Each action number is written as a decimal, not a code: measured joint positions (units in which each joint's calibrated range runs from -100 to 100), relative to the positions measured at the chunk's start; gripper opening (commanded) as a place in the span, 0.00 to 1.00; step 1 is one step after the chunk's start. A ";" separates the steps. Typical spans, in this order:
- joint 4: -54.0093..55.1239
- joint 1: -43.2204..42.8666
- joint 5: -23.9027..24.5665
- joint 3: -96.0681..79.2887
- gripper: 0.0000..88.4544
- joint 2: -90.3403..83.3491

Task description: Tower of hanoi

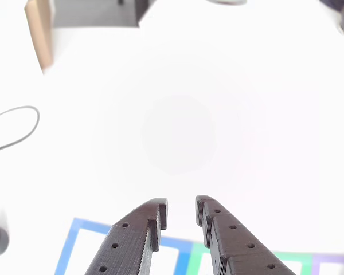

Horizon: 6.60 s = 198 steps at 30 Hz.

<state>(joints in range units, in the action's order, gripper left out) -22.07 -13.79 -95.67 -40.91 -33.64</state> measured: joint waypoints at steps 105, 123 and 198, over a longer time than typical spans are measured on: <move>68.38 41.51 -3.55 -37.25 0.49 29.46; 74.32 39.30 -3.55 -32.03 0.47 40.19; 41.09 30.86 -3.55 -27.50 0.13 13.34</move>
<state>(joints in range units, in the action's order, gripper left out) 19.02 17.07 -99.21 -68.41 -20.30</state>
